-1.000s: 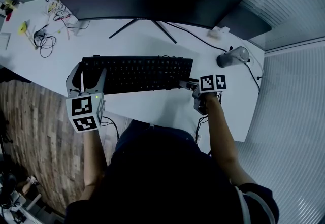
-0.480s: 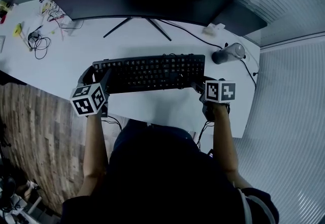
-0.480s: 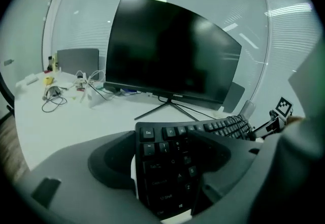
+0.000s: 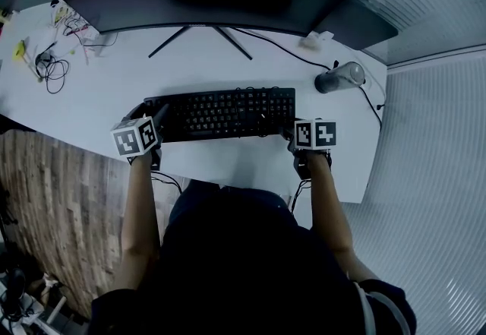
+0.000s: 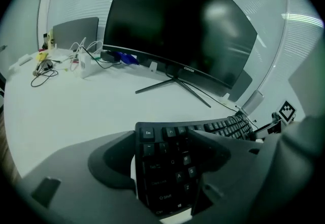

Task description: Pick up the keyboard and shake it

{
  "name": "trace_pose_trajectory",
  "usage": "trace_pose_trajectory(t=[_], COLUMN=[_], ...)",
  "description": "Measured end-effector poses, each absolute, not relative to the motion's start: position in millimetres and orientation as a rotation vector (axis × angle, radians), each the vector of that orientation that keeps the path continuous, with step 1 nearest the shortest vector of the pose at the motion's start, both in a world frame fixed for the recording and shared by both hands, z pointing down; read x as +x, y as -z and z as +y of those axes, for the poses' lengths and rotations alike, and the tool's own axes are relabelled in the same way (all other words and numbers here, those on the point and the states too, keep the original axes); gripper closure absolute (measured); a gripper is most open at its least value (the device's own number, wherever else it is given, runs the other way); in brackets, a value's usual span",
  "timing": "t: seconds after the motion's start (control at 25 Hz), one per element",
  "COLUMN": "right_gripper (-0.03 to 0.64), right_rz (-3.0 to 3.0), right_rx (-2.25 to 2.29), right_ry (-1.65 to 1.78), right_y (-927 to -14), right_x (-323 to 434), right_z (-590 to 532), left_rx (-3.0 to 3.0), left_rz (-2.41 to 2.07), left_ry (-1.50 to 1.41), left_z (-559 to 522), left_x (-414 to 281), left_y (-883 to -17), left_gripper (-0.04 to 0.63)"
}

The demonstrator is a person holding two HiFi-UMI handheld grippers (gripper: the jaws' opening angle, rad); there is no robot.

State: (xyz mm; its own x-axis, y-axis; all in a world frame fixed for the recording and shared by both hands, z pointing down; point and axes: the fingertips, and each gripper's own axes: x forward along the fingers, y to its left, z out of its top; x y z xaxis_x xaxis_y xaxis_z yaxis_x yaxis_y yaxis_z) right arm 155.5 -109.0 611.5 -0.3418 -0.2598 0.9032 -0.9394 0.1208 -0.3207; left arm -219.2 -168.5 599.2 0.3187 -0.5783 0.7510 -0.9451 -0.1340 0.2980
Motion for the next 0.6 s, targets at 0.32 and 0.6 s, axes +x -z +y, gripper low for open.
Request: trace_pose_trajectory(t=[0.32,0.6], right_gripper=[0.344,0.344], right_rz=[-1.687,-1.788], right_rx=[1.152,1.266], right_ry=[-1.285,-1.16], right_y=[-644,-627], right_x=[151,151], right_z=[-119,-127], left_rx=[1.789,1.833], left_rz=[-1.343,-1.358], left_ry=[-0.663,-0.592], left_z=[-174,-162], left_x=[-222,-224], left_y=[-623,-618], left_gripper=[0.258,0.256])
